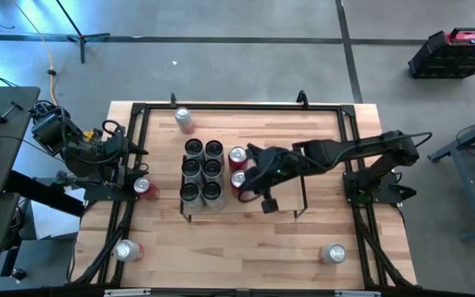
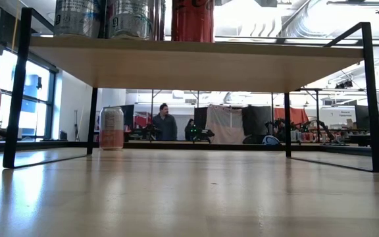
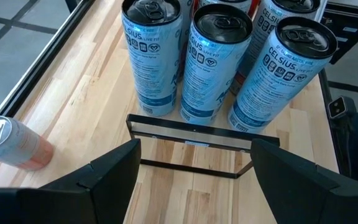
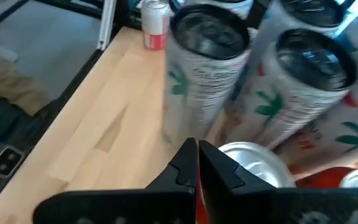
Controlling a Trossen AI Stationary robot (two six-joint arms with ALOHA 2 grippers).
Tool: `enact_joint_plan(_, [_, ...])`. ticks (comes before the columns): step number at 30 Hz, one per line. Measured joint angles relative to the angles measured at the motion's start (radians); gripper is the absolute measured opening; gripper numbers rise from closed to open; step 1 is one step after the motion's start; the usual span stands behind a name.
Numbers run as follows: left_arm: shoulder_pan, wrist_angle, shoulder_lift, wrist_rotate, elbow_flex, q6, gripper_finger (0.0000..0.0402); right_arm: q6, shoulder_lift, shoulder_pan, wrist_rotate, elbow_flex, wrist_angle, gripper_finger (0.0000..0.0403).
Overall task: Place canned beverage on shelf
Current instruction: Adjust the red soda cans on the shelf
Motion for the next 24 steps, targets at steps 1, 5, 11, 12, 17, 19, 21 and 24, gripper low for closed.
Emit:
enact_joint_plan(1, [0.0,0.0,0.0,0.0,0.0,0.0,0.0294,0.001,-0.001,0.007,0.007,0.0,-0.011,0.0])
enact_joint_plan(5, [0.0,0.0,0.0,0.0,0.0,0.0,0.0294,0.003,-0.013,0.024,0.078,0.0,-0.048,0.0])
enact_joint_plan(11, [0.0,0.0,0.0,0.0,0.0,0.0,0.0294,0.02,-0.015,0.016,0.102,0.001,-0.049,0.0])
enact_joint_plan(12, [0.0,0.0,0.0,0.0,0.0,0.0,0.0294,0.02,-0.013,0.014,0.102,0.001,-0.048,0.0])
enact_joint_plan(17, [0.0,0.0,0.0,0.0,0.0,0.0,0.0294,0.018,-0.013,0.012,0.105,0.0,-0.047,0.0])
enact_joint_plan(19, [0.0,0.0,0.0,0.0,0.0,0.0,0.0294,0.018,-0.017,0.012,0.106,0.0,-0.053,0.0])
enact_joint_plan(21, [0.0,0.0,0.0,0.0,0.0,0.0,0.0294,0.018,-0.019,0.009,0.117,0.0,-0.061,0.0])
enact_joint_plan(24, [0.0,0.0,0.0,0.0,0.0,0.0,0.0294,0.019,-0.019,-0.001,0.124,0.0,-0.09,0.0])
